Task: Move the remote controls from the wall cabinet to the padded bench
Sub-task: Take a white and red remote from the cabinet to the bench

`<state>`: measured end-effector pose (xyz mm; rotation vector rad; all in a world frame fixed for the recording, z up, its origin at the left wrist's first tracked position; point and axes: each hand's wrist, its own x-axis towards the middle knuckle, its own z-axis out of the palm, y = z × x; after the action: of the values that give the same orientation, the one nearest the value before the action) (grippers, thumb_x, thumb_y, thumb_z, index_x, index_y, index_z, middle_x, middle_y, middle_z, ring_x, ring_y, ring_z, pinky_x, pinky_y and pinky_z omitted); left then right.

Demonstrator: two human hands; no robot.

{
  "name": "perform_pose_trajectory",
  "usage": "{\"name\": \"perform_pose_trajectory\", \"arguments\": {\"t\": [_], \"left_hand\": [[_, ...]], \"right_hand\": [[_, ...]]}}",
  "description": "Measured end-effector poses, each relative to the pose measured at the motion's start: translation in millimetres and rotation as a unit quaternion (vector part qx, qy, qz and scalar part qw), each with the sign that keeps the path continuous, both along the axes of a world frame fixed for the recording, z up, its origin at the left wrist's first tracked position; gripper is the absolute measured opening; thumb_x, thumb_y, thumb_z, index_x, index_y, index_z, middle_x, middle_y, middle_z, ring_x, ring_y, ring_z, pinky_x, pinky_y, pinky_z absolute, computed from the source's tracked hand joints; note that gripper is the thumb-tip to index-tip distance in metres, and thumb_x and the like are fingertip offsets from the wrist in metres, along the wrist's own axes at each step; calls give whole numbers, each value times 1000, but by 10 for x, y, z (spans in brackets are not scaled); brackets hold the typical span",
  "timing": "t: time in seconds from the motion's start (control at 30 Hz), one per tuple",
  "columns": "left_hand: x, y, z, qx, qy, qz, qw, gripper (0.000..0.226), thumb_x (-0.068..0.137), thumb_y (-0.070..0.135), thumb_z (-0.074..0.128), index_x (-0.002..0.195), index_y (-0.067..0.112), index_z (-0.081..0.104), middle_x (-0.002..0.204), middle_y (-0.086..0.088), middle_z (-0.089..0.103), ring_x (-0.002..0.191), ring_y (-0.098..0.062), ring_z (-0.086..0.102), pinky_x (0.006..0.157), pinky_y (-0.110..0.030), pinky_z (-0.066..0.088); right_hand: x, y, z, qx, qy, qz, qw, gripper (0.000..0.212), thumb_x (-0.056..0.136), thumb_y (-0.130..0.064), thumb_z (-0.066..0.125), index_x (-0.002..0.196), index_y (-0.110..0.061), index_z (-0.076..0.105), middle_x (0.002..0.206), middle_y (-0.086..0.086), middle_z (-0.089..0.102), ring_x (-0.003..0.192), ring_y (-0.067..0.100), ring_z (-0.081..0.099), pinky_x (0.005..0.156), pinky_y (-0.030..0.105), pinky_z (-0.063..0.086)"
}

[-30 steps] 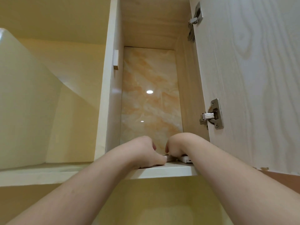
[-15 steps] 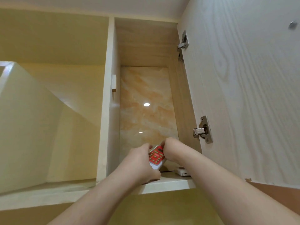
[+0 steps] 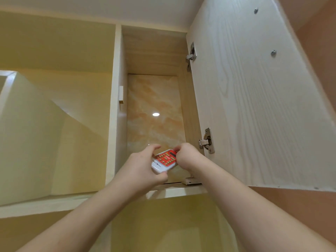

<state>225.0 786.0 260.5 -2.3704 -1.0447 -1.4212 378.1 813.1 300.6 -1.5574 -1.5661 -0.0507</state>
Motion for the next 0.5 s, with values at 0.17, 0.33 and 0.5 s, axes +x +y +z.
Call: {"name": "perform_pose_trajectory", "arguments": {"t": [0.17,0.33,0.5], "left_hand": [[-204,-183,-71,13,22,-9,1000,55,71,36,76,122,29,56,109,16,65,94,3,61,76,-9,47],[-513,-363,-258,12,23,-54,998,68,71,35,78,132,27,51,121,15,62,105,5,58,83,0,40],[-819,-551,-478,-4,36,-78,996,68,73,37,75,135,30,47,120,22,57,106,9,54,85,-5,39]], "right_hand": [[-28,-277,-107,31,31,23,999,33,93,-4,43,119,-8,63,110,12,67,84,24,58,69,28,46],[-108,-498,-416,48,124,74,988,38,89,-6,38,106,-16,70,85,8,67,72,20,55,69,37,52],[-263,-815,-739,56,177,128,974,24,92,-19,50,102,-17,72,91,6,75,81,20,69,88,42,54]]}}
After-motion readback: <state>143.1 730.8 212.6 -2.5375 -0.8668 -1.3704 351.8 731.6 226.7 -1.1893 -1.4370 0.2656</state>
